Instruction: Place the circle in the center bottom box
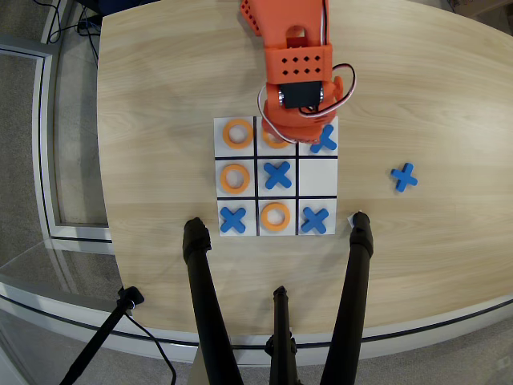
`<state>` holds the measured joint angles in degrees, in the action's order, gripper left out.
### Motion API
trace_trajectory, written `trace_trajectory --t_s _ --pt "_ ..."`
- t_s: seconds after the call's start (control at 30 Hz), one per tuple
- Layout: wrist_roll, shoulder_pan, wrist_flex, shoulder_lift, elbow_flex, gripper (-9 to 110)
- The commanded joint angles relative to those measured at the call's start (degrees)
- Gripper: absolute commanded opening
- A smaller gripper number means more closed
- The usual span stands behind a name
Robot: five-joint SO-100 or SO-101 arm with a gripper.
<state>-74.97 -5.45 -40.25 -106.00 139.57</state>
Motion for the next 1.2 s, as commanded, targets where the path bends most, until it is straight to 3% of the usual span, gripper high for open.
trace_trajectory --t_s 0.0,1.17 --pt "-0.18 1.05 1.49 1.49 0.00 0" --pt "-0.79 0.62 -0.97 0.00 1.49 0"
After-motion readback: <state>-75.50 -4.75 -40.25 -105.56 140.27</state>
